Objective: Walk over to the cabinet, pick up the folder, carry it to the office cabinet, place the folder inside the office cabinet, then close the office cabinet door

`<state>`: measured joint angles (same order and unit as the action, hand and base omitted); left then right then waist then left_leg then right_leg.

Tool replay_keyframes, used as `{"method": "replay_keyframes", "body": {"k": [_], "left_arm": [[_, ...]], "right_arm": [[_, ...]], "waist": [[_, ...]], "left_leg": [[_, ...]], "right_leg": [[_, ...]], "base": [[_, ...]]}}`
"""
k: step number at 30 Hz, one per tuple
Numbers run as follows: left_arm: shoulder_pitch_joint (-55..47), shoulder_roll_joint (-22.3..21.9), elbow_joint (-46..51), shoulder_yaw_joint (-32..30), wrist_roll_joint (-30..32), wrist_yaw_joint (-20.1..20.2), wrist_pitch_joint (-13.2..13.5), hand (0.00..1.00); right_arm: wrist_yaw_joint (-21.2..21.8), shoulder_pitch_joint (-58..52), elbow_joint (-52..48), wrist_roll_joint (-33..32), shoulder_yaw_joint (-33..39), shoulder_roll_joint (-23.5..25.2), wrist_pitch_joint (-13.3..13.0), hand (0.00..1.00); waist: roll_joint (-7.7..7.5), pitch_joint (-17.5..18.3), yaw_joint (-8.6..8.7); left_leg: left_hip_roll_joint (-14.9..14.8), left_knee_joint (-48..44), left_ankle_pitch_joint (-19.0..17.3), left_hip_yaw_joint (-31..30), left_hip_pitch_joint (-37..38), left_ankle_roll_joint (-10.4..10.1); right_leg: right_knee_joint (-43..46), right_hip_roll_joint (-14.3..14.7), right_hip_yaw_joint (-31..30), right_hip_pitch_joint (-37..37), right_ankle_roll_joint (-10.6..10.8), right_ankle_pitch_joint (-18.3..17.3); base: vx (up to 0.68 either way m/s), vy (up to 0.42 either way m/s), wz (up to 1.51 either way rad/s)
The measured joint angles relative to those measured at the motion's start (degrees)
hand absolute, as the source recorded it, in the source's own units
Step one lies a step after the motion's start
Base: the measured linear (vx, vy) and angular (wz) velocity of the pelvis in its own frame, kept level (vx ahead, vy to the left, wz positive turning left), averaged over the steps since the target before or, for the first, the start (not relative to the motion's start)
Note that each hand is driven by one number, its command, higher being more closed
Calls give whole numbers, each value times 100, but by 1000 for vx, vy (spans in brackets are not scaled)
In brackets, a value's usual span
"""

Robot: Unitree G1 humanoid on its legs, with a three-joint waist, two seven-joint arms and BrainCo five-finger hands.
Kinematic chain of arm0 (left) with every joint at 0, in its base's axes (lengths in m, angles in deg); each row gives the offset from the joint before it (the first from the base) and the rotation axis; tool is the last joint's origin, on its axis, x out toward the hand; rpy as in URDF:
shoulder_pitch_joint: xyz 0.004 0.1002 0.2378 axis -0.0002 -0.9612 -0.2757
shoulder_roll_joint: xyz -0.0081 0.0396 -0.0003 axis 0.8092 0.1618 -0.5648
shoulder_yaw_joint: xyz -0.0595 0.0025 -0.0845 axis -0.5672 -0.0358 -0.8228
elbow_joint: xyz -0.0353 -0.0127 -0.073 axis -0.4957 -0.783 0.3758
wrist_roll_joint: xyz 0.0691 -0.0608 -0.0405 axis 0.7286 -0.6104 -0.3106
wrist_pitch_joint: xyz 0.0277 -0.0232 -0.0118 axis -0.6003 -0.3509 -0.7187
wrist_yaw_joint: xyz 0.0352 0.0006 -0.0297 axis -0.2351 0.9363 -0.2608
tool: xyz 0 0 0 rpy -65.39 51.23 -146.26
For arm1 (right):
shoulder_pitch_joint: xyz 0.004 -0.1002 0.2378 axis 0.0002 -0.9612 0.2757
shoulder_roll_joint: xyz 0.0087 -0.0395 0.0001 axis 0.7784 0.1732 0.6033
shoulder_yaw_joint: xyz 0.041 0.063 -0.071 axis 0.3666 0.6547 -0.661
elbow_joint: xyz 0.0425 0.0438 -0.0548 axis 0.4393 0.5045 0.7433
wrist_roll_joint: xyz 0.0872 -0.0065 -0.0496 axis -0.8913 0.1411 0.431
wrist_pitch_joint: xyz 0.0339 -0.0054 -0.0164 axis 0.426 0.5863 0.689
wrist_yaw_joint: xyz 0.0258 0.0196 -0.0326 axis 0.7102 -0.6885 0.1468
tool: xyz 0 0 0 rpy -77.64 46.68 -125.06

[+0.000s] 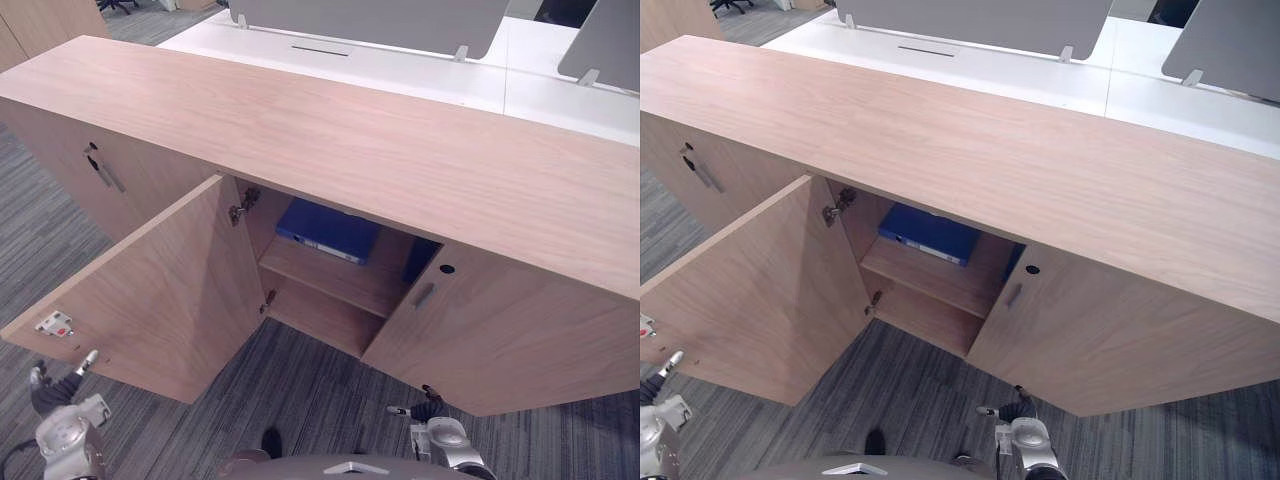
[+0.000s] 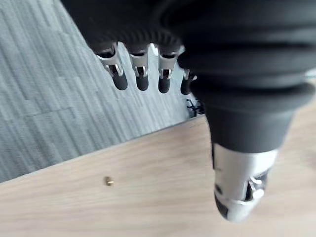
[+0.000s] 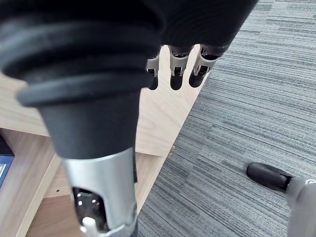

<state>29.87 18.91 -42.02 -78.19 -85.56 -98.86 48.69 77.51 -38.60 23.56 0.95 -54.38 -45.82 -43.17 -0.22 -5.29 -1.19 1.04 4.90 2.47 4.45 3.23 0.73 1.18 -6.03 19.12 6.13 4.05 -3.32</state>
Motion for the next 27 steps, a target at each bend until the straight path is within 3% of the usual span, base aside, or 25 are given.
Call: {"method": "replay_keyframes", "body": {"k": [14,21,27], "left_arm": [[-70,226,249,833,329,107,68,0],[-939,-127,889,1449,321,153,59,0],[-1457,-503,913,2283,329,701,-20,0]], "right_arm": [[50,-88,6,43,-11,2,0,0],[56,-190,8,48,-11,13,3,0],[57,-263,7,51,-25,31,8,0]], "waist": [[-37,-22,-113],[-41,-25,-235],[-18,-31,-238]], "left_leg": [[-10,3,0,53,75,1],[3,3,7,174,108,11],[-1,3,8,291,129,9]], "right_leg": [[-10,10,-138,6,5,37],[-31,5,-311,-6,4,99],[-34,-12,-488,-46,-22,134]], "base": [[-21,1,-2],[-15,7,-6],[-61,13,-10]]}}
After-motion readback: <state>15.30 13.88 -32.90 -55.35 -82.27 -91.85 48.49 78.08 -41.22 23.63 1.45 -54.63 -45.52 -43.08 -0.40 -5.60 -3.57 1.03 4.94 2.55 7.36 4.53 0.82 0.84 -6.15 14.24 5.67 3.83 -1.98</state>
